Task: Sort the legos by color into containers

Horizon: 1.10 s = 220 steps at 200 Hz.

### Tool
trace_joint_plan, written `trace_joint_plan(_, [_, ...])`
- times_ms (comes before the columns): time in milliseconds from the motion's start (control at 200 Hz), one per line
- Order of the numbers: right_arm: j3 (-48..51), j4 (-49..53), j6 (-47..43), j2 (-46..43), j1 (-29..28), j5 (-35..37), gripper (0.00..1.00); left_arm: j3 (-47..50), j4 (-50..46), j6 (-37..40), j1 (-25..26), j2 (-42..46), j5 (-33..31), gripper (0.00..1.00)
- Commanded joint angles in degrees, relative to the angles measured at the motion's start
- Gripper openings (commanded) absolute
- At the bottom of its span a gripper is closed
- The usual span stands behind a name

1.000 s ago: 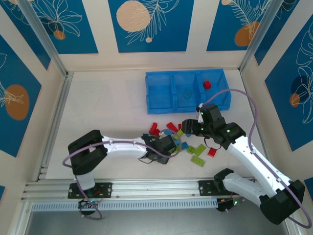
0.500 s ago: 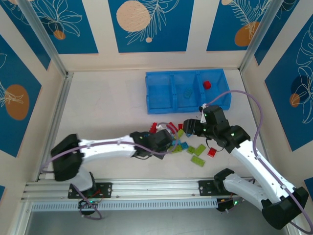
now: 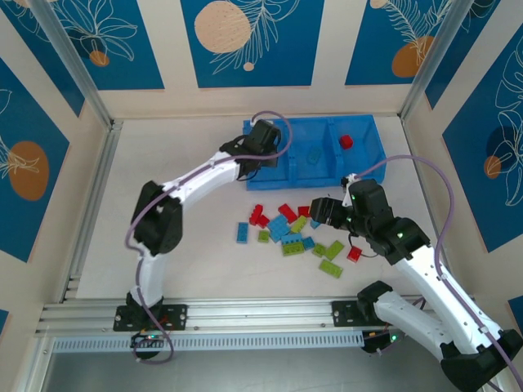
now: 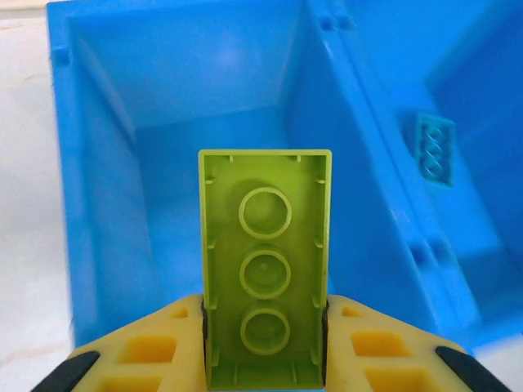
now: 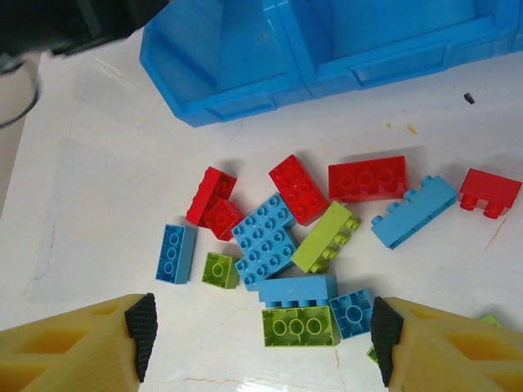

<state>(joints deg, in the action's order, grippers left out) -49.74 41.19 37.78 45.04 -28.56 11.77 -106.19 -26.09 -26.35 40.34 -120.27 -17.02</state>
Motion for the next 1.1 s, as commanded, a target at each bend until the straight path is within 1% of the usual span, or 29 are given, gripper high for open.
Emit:
trace_joint_plan(0, [-2.0,2.46,0.98,-1.26,-0.61,-0.87,0.72,-11.15,-7.1,1.6,-1.48,-7.02,3.01,0.22])
trace_joint_plan(35, [-2.29,2.91,1.06,-1.38,-0.7,-0.96,0.72,-14.63,-8.78,1.46,-1.84,-9.33,4.08,0.23])
trace_joint_plan(75, [-2.54,3.28,1.16,-1.45,-0.79,-1.12,0.72,-18.1,-10.69,1.19,-2.26,-11.38,4.98,0.25])
trace_joint_plan(135, [-2.56,3.66,1.22,-1.79,-0.96,-1.12,0.72,-20.79,-12.03,1.1,-2.34,-12.98,5.31,0.34])
trace_joint_plan(170, [-2.41,3.92,1.4,-2.14,-1.06,-0.88,0.73,-20.98,-12.13,1.13,-2.29,-12.79,5.54,0.4])
trace_joint_plan(200, [-2.25,4.24,2.01,-2.32,-1.06,-0.01,0.74,-20.85,-12.12,1.04,-2.31,-12.25,5.72,0.42])
trace_joint_plan(260, [-1.88,4.92,3.53,-2.67,-1.06,2.18,0.75,-20.07,-12.18,1.12,-2.29,-10.43,6.23,0.45])
trace_joint_plan(335, [-1.36,5.67,5.45,-2.85,-1.07,4.69,0.77,-17.24,-11.2,1.21,-2.2,-6.22,6.97,0.46])
trace_joint_plan(450, [0.21,5.59,7.81,-2.64,-0.83,7.8,0.82,-4.93,-4.16,1.54,-1.45,5.35,7.29,0.46])
trace_joint_plan(530, [1.43,6.0,9.82,-1.92,-0.06,10.01,0.85,5.9,1.27,1.92,-0.44,16.02,8.12,0.46])
trace_joint_plan(580, [2.11,6.27,11.27,-0.93,1.02,10.72,0.85,13.45,4.47,2.79,1.11,23.33,8.01,0.46])
trace_joint_plan(665, [2.82,5.98,12.75,1.68,3.91,10.04,0.85,25.59,8.66,5.49,5.36,34.46,5.26,0.46])
trace_joint_plan(745, [3.58,3.88,12.29,5.08,7.81,7.14,0.86,35.6,11.12,9.16,10.77,43.73,1.73,0.46])
trace_joint_plan(780, [3.96,2.65,12.08,6.96,9.66,5.4,0.86,39.48,11.69,11.02,13.02,46.61,1.69,0.46])
trace_joint_plan(800, [4.07,1.77,11.85,8.08,10.87,4.27,0.86,41.5,12.18,12.48,14.05,48.2,3.01,0.46])
trace_joint_plan(830, [4.35,0.38,11.43,9.96,12.43,2.58,0.86,45.16,13.57,15.67,15.18,50.46,7.68,0.47])
trace_joint_plan(885, [4.78,-2.37,10.88,13.65,15.02,-0.27,0.85,51.5,15.75,22.17,16.63,53.62,17.32,0.55])
trace_joint_plan(925, [5.07,-4.73,10.15,16.64,16.57,-2.07,0.85,55.69,17.04,25.3,17.45,55.24,21.28,0.6])
trace_joint_plan(1005, [4.37,-7.19,9.39,22.62,18.39,-2.72,0.84,61.19,17.74,28.93,18.23,57.27,25.43,0.62])
trace_joint_plan(1095, [2.67,-9.0,7.58,28.79,19.45,-1.96,0.83,65.27,18.47,32.99,18.67,58.25,26.57,0.66])
